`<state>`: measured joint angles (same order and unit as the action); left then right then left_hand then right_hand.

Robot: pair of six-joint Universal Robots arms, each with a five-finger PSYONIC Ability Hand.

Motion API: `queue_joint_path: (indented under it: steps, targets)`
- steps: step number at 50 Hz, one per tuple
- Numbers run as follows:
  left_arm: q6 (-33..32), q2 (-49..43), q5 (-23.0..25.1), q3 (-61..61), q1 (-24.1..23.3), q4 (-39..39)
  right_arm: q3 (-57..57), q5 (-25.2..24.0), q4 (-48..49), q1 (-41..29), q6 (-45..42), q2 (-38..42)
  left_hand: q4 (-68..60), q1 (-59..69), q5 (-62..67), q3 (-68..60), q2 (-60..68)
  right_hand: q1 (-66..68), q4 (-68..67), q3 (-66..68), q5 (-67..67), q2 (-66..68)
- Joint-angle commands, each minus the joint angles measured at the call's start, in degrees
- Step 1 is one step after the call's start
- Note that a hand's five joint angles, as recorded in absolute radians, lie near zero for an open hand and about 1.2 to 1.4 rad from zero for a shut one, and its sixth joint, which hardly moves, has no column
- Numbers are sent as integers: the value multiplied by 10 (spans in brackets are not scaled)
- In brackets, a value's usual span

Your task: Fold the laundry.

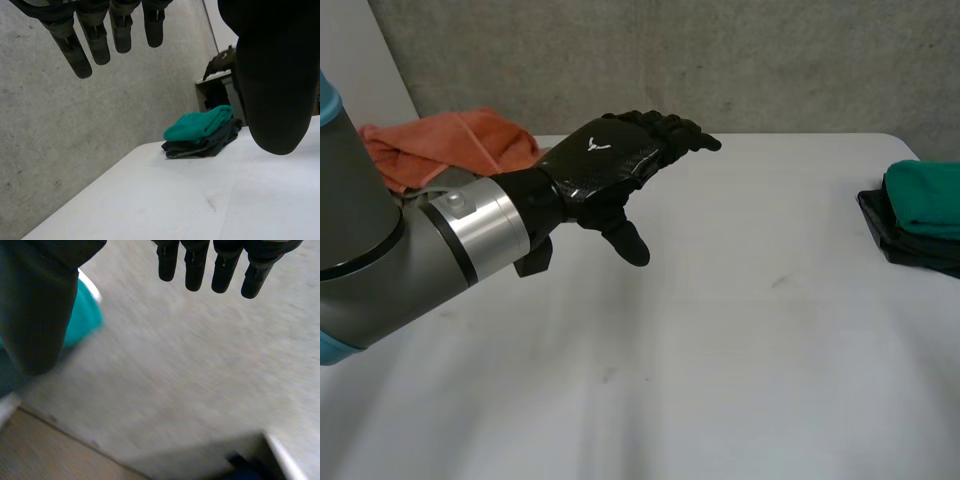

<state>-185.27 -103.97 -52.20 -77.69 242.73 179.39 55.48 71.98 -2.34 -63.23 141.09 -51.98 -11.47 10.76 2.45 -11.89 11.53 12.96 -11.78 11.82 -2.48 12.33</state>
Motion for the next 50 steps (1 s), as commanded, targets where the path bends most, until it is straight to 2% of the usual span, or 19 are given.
queue_joint_path:
  steps: [1, 6, 9, 10, 11, 13, 15, 17, 18, 21, 22, 25, 26, 28, 32, 34, 41, 45, 50]
  targets:
    - [5, 3, -6, 29, -1, 4, -63, 117, 86, -28, -83, -23, 13, -5, -22, 17, -13, -30, 18, -18, 25, -23]
    - [47, 13, -66, 101, 5, 15, -44, 84, 183, -113, 6, -88, 11, -4, -21, 15, -11, -30, 18, -18, 25, -23]
    - [76, 18, -140, 156, 27, 32, 1, 52, 205, -181, 67, -142, 13, -5, -22, 17, -13, -30, 18, -18, 25, -23]
    - [77, 16, -161, 169, 39, 37, 23, 29, 206, -215, 92, -159, 13, -5, -22, 17, -13, -30, 18, -18, 25, -23]
    - [77, 11, -190, 192, 75, 40, 38, 12, 204, -238, 105, -167, 11, -4, -21, 15, -11, -30, 18, -18, 25, -23]
    - [70, -6, -211, 214, 127, 42, 61, -9, 199, -275, 118, -175, 11, -4, -21, 15, -11, -30, 18, -18, 25, -23]
    - [40, -53, -214, 239, 186, 39, 106, -35, 190, -330, 125, -184, 13, -5, -22, 17, -13, -30, 18, -18, 25, -23]
    - [12, -85, -214, 253, 208, 33, 157, -46, 174, -369, 122, -189, 13, -5, -22, 17, -13, -30, 18, -18, 25, -23]
    - [-30, -117, -213, 266, 223, 26, 174, -46, 168, -379, 119, -190, 13, -5, -22, 17, -13, -30, 18, -18, 25, -23]
    - [-104, -171, -214, 283, 238, 21, 237, -44, 152, -411, 103, -188, 13, -5, -22, 17, -13, -30, 18, -18, 25, -23]
    - [-155, -213, -218, 292, 257, 23, 252, -44, 149, -415, 97, -186, 14, -7, -24, 18, -15, -30, 18, -18, 25, -23]
    - [-225, -276, -215, 306, 286, 32, 311, -40, 149, -426, 69, -182, 15, -8, -24, 19, -15, -30, 18, -18, 25, -23]
    - [-261, -314, -214, 321, 295, 50, 326, -39, 150, -428, 63, -181, 15, -8, -24, 19, -15, -30, 18, -18, 25, -23]
    - [-288, -357, -213, 341, 303, 79, 350, -37, 152, -431, 53, -183, 15, -8, -24, 19, -15, -30, 18, -18, 25, -23]
    - [-290, -440, -190, 387, 310, 133, 403, -33, 153, -433, 43, -183, 15, -8, -24, 19, -15, -30, 18, -18, 25, -23]
    - [-285, -482, -163, 420, 318, 156, 428, -31, 153, -428, 42, -183, 14, -7, -24, 18, -15, -30, 18, -18, 25, -23]
    - [-248, -590, -149, 554, 322, 187, 486, -32, 156, -426, 41, -183, -23, 30, 13, -18, 22, -30, 18, -18, 25, -23]
    - [-206, -613, -144, 600, 322, 192, 511, -32, 166, -424, 40, -183, -117, 124, 107, -112, 116, -30, 18, -18, 25, -23]
    - [-170, -614, -144, 604, 321, 221, 532, -32, 184, -421, 39, -184, -139, 146, 129, -135, 138, -30, 18, -18, 25, -23]
